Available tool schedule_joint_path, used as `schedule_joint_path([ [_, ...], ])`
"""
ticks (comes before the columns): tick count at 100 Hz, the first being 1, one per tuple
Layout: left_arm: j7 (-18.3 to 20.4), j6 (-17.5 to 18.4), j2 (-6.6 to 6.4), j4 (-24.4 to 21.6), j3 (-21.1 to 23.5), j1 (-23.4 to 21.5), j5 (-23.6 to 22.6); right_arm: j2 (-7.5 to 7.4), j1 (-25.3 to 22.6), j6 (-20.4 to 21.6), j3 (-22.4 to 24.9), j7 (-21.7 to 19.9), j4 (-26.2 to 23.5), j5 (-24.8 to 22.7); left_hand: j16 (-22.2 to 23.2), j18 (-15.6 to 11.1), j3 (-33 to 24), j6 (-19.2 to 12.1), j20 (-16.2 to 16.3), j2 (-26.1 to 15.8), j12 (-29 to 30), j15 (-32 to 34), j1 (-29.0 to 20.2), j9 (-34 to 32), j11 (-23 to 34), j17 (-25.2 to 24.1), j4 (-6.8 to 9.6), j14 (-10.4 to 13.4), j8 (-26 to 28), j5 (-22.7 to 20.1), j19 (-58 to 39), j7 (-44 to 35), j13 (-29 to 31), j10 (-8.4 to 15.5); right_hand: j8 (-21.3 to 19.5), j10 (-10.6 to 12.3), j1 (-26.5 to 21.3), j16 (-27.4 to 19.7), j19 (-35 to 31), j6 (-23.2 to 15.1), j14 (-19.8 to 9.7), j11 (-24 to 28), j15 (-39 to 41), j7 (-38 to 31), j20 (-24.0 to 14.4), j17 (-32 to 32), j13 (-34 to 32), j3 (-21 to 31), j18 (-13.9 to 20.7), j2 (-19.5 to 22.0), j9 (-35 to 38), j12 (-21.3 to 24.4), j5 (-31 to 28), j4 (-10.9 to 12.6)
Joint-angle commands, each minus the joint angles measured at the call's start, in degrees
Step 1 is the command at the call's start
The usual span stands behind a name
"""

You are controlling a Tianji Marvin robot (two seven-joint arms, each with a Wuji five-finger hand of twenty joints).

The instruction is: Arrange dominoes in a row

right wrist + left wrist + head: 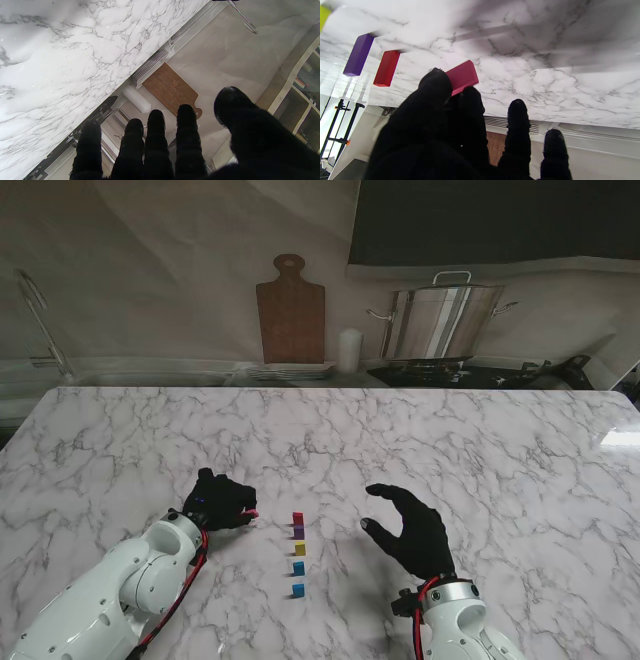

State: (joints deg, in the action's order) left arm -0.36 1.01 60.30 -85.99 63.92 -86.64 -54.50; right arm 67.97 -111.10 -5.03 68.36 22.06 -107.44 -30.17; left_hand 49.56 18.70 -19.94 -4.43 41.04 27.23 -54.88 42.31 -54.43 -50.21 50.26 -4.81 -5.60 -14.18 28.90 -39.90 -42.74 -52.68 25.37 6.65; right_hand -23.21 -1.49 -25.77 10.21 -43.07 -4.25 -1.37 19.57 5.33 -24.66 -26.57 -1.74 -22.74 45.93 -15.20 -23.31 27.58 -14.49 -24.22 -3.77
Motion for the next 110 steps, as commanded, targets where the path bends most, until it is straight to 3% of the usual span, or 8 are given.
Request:
schedule_joint_path([
  [1,1.0,-0.2,0.35,-1.3,0.1,-0.3,0.2,0.05,-0.1,-0.3,-0.2,0.0,-0.1,0.0,-2.4,0.0,-1.7,-2.6,-0.2,0.6,4.1,-2.7,-1.9,-6.1,-6.4,-0.2,0.77,0.5,0.8,-2.6,-3.5,-2.3,1.8,5.9,-0.9,-0.3,0.2,0.7,-0.6,0.4,-0.2,0.5,0.5,0.0,-1.1,-0.2,-0.2,-0.2,-0.2,0.9,0.7,-0.4,-0.8,1.3],
  [19,0.7,-1.4,0.72,-1.8,0.1,-0.3,1.9,0.04,-0.2,-0.4,-0.1,0.0,-0.1,0.0,-5.9,0.0,-2.7,-2.7,0.7,0.0,15.2,-6.3,-2.3,-13.8,-23.6,2.3,0.76,-0.8,2.4,-1.6,-11.7,-1.6,7.4,2.7,-0.9,-0.2,0.2,0.6,-0.6,0.5,-0.2,0.5,0.5,0.0,-1.1,-0.3,-0.2,-0.3,-0.2,0.9,0.7,-0.4,-0.8,1.3],
  [29,0.9,-1.9,0.90,-1.7,-0.1,0.0,3.4,0.04,-0.2,-0.4,-0.1,0.0,-0.2,0.0,-6.5,0.1,-4.1,-1.8,0.6,-1.2,19.2,-6.7,-3.1,-15.3,-29.2,2.9,0.89,-0.8,5.1,1.3,-13.6,-2.5,8.5,1.5,-0.9,-0.2,0.2,0.6,-0.6,0.5,-0.2,0.5,0.5,0.0,-1.1,-0.3,-0.2,-0.3,-0.2,0.9,0.7,-0.4,-0.8,1.3],
  [31,0.9,-2.0,0.95,-1.7,-0.1,0.0,3.8,0.04,-0.2,-0.4,-0.1,0.0,-0.2,0.0,-6.5,0.1,-4.5,-1.6,0.6,-1.3,19.9,-6.7,-3.3,-15.4,-30.0,3.0,0.96,-0.8,5.5,1.8,-13.9,-2.8,8.7,0.1,-0.9,-0.2,0.2,0.6,-0.6,0.4,-0.1,0.5,0.5,0.0,-1.1,-0.3,-0.2,-0.3,-0.2,0.9,0.7,-0.4,-0.9,1.3],
  [35,1.0,-2.3,1.04,-1.6,-0.2,0.1,4.5,0.03,-0.2,-0.4,-0.1,-0.1,-0.2,0.0,-6.4,0.0,-5.3,-0.9,0.8,-1.6,21.2,-6.6,-3.2,-16.0,-31.4,3.2,1.05,-0.7,6.2,2.8,-14.7,-3.5,9.1,-0.4,-0.9,-0.2,0.2,0.6,-0.6,0.5,-0.1,0.5,0.5,0.0,-1.1,-0.3,-0.2,-0.3,-0.2,0.9,0.7,-0.4,-0.8,1.3],
  [57,-0.5,-4.0,1.72,-0.5,-1.5,1.1,7.2,0.02,-0.2,-0.4,0.0,-0.1,-0.2,0.0,-6.4,-0.6,-7.6,2.0,1.3,-2.1,22.6,-6.1,-2.4,-17.5,-34.3,3.4,0.85,0.0,6.0,4.7,-16.9,-5.8,9.8,-2.0,-0.9,-0.1,0.2,0.6,-0.6,0.4,-0.1,0.5,0.5,0.0,-1.1,-0.3,-0.2,-0.3,-0.2,0.9,0.7,-0.4,-0.8,1.3],
  [87,-5.9,-7.3,3.43,4.0,-5.7,5.4,10.7,-0.01,-0.3,-0.4,0.2,-0.3,-0.1,0.0,-4.9,0.2,-2.8,3.9,1.4,-1.9,23.8,-3.5,-4.5,-18.9,-31.4,1.7,0.91,-0.5,-1.7,-2.6,-15.9,-2.2,7.8,-4.2,-0.9,-0.1,0.2,0.6,-0.6,0.4,-0.1,0.5,0.5,0.0,-1.1,-0.3,-0.2,-0.3,-0.2,0.9,0.7,-0.4,-0.9,1.3],
  [110,-6.8,-8.3,4.22,7.1,-9.5,9.2,12.7,-0.06,-0.3,-0.4,0.3,-0.5,0.0,0.1,-5.1,-0.5,-2.0,3.1,1.3,-4.2,25.0,-3.8,-4.8,-16.7,-30.3,1.1,1.14,0.3,-2.0,-1.4,-15.6,-1.2,6.3,-3.6,-0.9,-0.2,0.2,0.6,-0.6,0.4,-0.2,0.5,0.5,0.0,-1.1,-0.3,-0.2,-0.3,-0.2,0.9,0.7,-0.4,-0.8,1.3],
])
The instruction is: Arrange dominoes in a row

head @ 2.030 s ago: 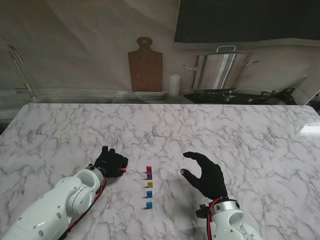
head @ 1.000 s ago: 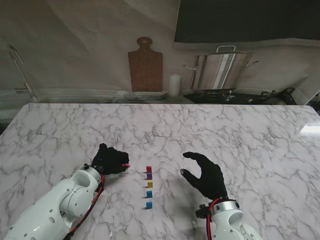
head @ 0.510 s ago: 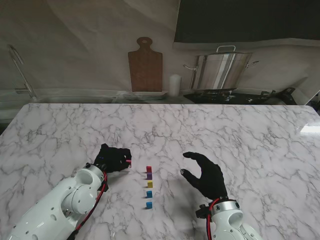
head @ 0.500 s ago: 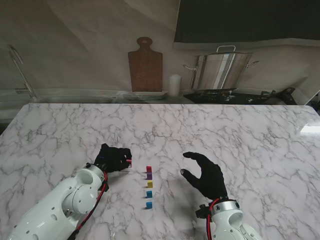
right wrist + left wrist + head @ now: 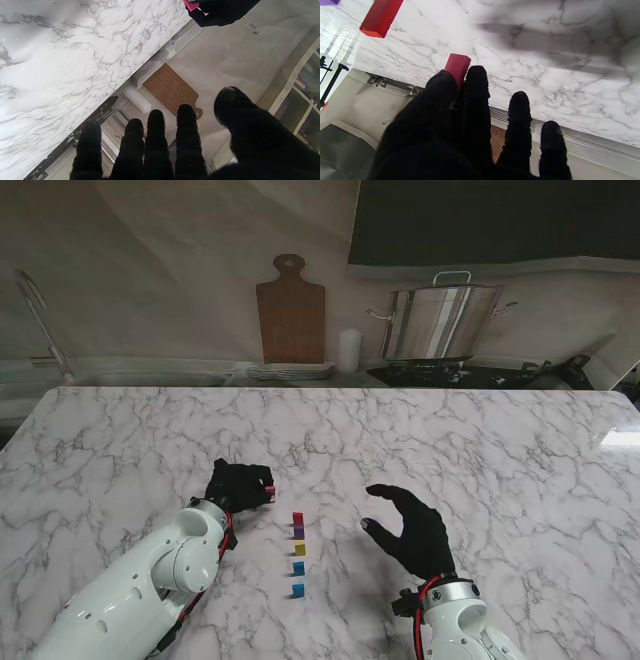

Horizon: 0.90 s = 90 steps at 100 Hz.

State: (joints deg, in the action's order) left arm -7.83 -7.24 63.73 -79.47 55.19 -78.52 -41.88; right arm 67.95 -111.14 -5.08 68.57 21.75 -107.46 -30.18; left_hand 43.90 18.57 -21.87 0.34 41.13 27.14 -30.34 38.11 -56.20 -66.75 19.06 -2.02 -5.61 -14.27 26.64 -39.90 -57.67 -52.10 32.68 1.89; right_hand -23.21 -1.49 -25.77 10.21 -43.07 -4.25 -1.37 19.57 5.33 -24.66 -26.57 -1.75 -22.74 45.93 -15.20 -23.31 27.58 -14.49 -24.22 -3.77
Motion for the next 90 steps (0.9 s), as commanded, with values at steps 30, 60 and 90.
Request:
schedule_joint_path([
  [30,-0.1,2.7,1.35,4.4,-4.8,4.9,1.4,-0.09,-0.4,-0.5,0.4,-0.6,0.0,0.1,0.4,-1.4,4.0,-4.3,1.3,-6.2,-1.4,0.2,-5.1,1.0,-1.1,-1.1,2.01,0.8,1.1,0.1,-0.8,-1.7,-2.7,3.1,-0.9,-0.2,0.2,0.6,-0.6,0.5,-0.2,0.5,0.5,0.0,-1.1,-0.2,-0.2,-0.3,-0.2,0.9,0.7,-0.4,-0.8,1.3],
  [60,-1.7,3.1,2.36,8.3,-9.2,8.6,2.5,-0.12,-0.4,-0.7,0.6,-0.8,-0.1,0.1,0.6,-1.5,4.3,-4.3,1.3,-6.5,-1.6,0.5,-5.2,1.3,-1.4,-1.1,2.01,1.3,1.0,0.4,-1.1,-1.8,-2.6,3.3,-0.9,-0.1,0.2,0.7,-0.6,0.4,-0.2,0.5,0.5,0.0,-1.1,-0.3,-0.3,-0.4,-0.2,0.9,0.7,-0.4,-0.8,1.3],
  [90,-3.0,3.7,3.39,11.9,-12.4,11.1,4.1,-0.12,-0.6,-0.9,0.9,-0.9,-0.3,0.2,0.6,-1.7,4.6,-3.9,1.3,-7.0,-1.5,0.9,-5.5,1.6,-1.7,-0.9,1.99,1.7,0.8,0.9,-1.4,-1.7,-2.4,3.4,-0.9,-0.2,0.3,0.7,-0.6,0.4,-0.1,0.5,0.5,0.0,-1.1,-0.2,-0.2,-0.4,-0.2,0.9,0.7,-0.4,-0.9,1.3],
])
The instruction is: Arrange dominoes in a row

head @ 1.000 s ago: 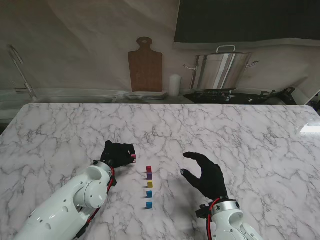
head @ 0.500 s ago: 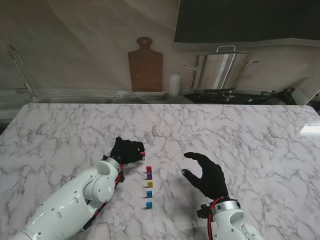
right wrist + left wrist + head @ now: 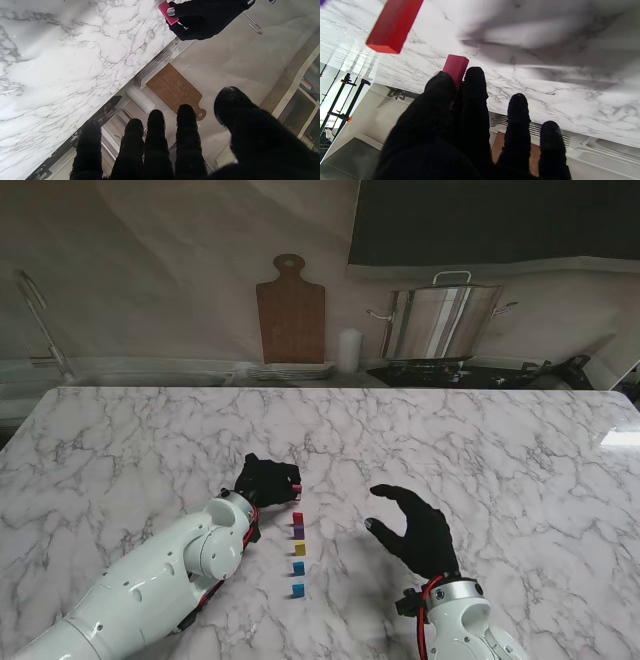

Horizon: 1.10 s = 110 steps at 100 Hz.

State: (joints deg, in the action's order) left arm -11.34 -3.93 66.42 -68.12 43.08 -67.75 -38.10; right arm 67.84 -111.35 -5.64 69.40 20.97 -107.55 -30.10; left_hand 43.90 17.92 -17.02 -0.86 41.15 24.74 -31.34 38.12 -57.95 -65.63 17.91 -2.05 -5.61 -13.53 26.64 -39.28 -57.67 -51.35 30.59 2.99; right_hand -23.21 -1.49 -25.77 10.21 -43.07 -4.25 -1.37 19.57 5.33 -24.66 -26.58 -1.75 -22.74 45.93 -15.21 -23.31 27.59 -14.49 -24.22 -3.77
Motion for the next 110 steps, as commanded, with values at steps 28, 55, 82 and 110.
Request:
schedule_joint_path([
  [28,0.1,1.1,0.96,1.8,-1.9,0.9,0.7,0.02,-0.4,-0.4,0.1,0.0,-0.2,0.2,0.6,-1.1,0.0,-1.9,1.1,-4.0,-0.2,1.2,-3.8,0.2,-1.2,-0.7,2.02,1.3,0.2,0.2,-1.8,-2.3,-0.1,2.3,-0.9,-0.2,0.2,0.7,-0.6,0.4,-0.1,0.5,0.5,0.0,-1.1,-0.3,-0.2,-0.4,-0.2,0.9,0.7,-0.4,-0.8,1.3],
  [55,1.3,1.0,0.36,1.4,-2.3,0.8,-0.6,0.05,-0.3,-0.4,0.2,0.1,-0.2,0.3,0.6,-1.2,-0.3,-1.6,1.0,-3.5,-0.4,1.3,-3.6,-0.4,-1.8,-0.6,2.09,1.2,-0.5,0.1,-2.1,-2.8,-0.1,2.3,-0.9,-0.2,0.3,0.6,-0.6,0.5,-0.2,0.5,0.5,0.0,-1.1,-0.2,-0.2,-0.4,-0.2,0.9,0.7,-0.4,-0.9,1.3],
  [82,2.2,0.2,-0.27,0.6,-2.5,0.4,-2.2,0.05,-0.4,-0.3,0.1,0.1,-0.3,0.2,0.5,-1.0,-1.2,-1.0,0.8,-1.6,-1.3,1.0,-2.6,0.3,-2.9,-0.8,2.30,0.5,-0.8,1.0,-2.2,-2.6,-0.7,2.3,-0.9,-0.1,0.3,0.7,-0.6,0.4,-0.1,0.5,0.5,0.0,-1.1,-0.2,-0.2,-0.3,-0.2,0.8,0.7,-0.4,-0.8,1.3],
  [110,3.4,0.1,-0.75,-0.3,-2.3,0.2,-3.1,0.04,-0.4,-0.4,0.0,0.1,-0.3,0.2,0.4,-0.7,-4.3,-0.6,0.2,0.7,-3.1,0.1,0.6,2.0,-3.5,-1.6,1.44,-0.2,0.7,2.8,-1.8,-1.6,-2.0,2.6,-0.9,-0.2,0.2,0.6,-0.6,0.4,-0.1,0.5,0.5,0.0,-1.1,-0.3,-0.2,-0.3,-0.2,0.8,0.7,-0.4,-0.8,1.3],
])
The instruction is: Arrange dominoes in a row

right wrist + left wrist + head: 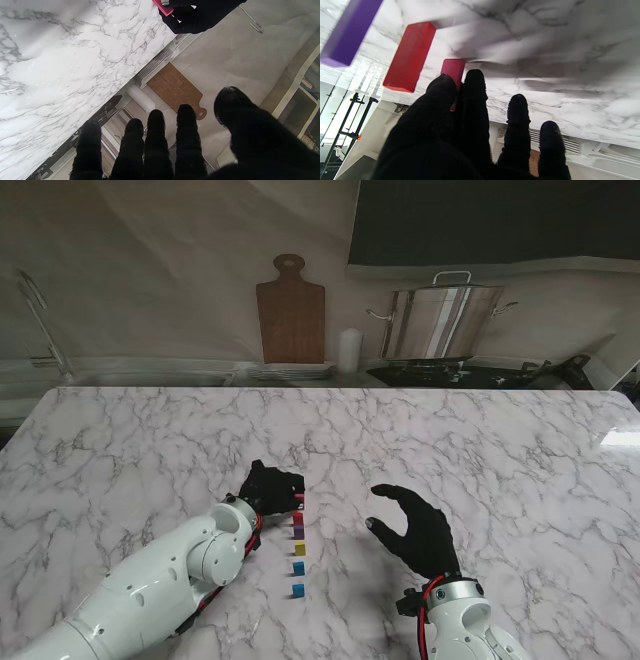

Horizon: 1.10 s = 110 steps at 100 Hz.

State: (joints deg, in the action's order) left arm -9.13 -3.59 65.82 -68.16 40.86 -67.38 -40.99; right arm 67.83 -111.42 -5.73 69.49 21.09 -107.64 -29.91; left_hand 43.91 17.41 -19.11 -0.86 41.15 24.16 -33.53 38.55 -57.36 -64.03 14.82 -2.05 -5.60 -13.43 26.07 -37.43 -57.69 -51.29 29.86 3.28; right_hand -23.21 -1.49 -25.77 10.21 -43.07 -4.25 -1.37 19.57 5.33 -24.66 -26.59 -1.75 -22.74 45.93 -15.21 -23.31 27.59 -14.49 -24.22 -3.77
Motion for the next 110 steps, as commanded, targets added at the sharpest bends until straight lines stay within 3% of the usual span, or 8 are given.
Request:
schedule_joint_path([
  [1,1.2,-0.2,-0.16,-0.3,-0.1,-0.2,-0.2,0.05,-0.3,-0.3,-0.1,0.0,-0.2,0.0,0.4,-0.2,-2.2,-0.6,0.2,1.2,-0.9,-0.3,0.1,0.4,-0.4,-1.7,1.42,-0.4,1.4,1.0,-1.7,-1.7,-1.4,2.3,-0.9,-0.3,0.2,0.7,-0.6,0.5,0.0,0.5,0.5,0.0,-1.1,-0.3,-0.2,-0.3,-0.2,0.8,0.6,-0.4,-0.9,1.3],
  [19,1.1,-0.7,-0.15,-0.6,0.2,-0.5,-0.2,0.06,-0.2,-0.3,-0.1,0.0,-0.2,0.0,0.7,-0.1,-1.0,-1.8,0.3,-0.7,-3.5,-0.2,0.7,-0.9,3.0,-2.0,1.28,-0.7,4.2,-0.4,-1.7,-4.5,-1.3,3.0,-0.9,-0.2,0.2,0.6,-0.6,0.4,-0.2,0.5,0.5,0.0,-1.1,-0.2,-0.1,-0.3,-0.3,0.9,0.7,-0.4,-0.8,1.3],
  [57,1.1,-0.5,-0.27,-0.8,0.4,-0.8,-0.5,0.07,-0.1,-0.3,-0.2,0.0,0.0,0.0,0.8,-0.1,-0.1,-1.1,0.5,-0.5,-2.5,0.1,1.2,-1.6,3.8,-2.0,1.54,-0.7,3.4,-0.8,-1.8,-5.4,-1.2,3.1,-0.9,-0.3,0.2,0.6,-0.6,0.4,-0.2,0.5,0.5,0.0,-1.1,-0.2,-0.2,-0.3,-0.3,0.8,0.7,-0.4,-0.8,1.3],
  [84,2.0,-0.6,-0.56,-1.5,0.8,-1.1,-0.7,0.07,-0.1,-0.2,-0.2,0.1,0.0,0.0,0.9,0.2,-0.1,1.5,0.5,-0.2,-2.0,-0.4,1.1,0.6,3.8,-2.4,1.80,-0.9,2.1,0.4,-1.4,-2.6,-2.2,1.7,-0.9,-0.2,0.2,0.6,-0.6,0.5,-0.1,0.5,0.5,0.1,-1.1,-0.3,-0.2,-0.3,-0.3,0.8,0.7,-0.4,-0.8,1.3],
  [102,2.6,-0.4,-0.82,-1.8,1.0,-1.3,-1.1,0.08,0.0,-0.2,-0.3,0.1,0.1,0.0,0.9,0.0,-0.2,1.3,0.4,0.1,-2.0,-1.1,1.0,1.6,3.5,-3.0,1.71,-1.4,2.0,0.4,-0.6,0.2,-2.9,1.5,-0.9,-0.2,0.2,0.6,-0.6,0.4,-0.1,0.5,0.5,0.1,-1.1,-0.3,-0.2,-0.3,-0.2,0.8,0.7,-0.4,-0.8,1.3],
  [105,2.6,-0.4,-0.85,-1.8,1.0,-1.3,-1.2,0.08,0.0,-0.2,-0.3,0.2,0.1,0.0,1.0,0.1,-0.1,1.4,0.6,0.1,-1.0,-1.3,1.0,2.9,5.7,-3.1,1.70,-1.4,3.1,0.2,-0.3,1.6,-2.9,-0.1,-0.9,-0.2,0.2,0.6,-0.6,0.4,-0.1,0.5,0.5,0.1,-1.1,-0.3,-0.1,-0.3,-0.3,0.8,0.6,-0.4,-0.8,1.3],
  [110,2.8,-0.4,-0.91,-1.9,1.1,-1.3,-1.3,0.08,0.0,-0.2,-0.3,0.2,0.2,0.0,1.0,0.2,-0.1,1.7,0.7,0.1,-0.8,-1.4,1.1,3.3,6.0,-3.2,1.70,-1.5,3.1,0.3,-0.2,2.0,-3.2,0.0,-0.9,-0.2,0.2,0.6,-0.6,0.4,-0.1,0.5,0.5,0.1,-1.1,-0.3,-0.2,-0.3,-0.2,0.7,0.6,-0.4,-0.8,1.3],
])
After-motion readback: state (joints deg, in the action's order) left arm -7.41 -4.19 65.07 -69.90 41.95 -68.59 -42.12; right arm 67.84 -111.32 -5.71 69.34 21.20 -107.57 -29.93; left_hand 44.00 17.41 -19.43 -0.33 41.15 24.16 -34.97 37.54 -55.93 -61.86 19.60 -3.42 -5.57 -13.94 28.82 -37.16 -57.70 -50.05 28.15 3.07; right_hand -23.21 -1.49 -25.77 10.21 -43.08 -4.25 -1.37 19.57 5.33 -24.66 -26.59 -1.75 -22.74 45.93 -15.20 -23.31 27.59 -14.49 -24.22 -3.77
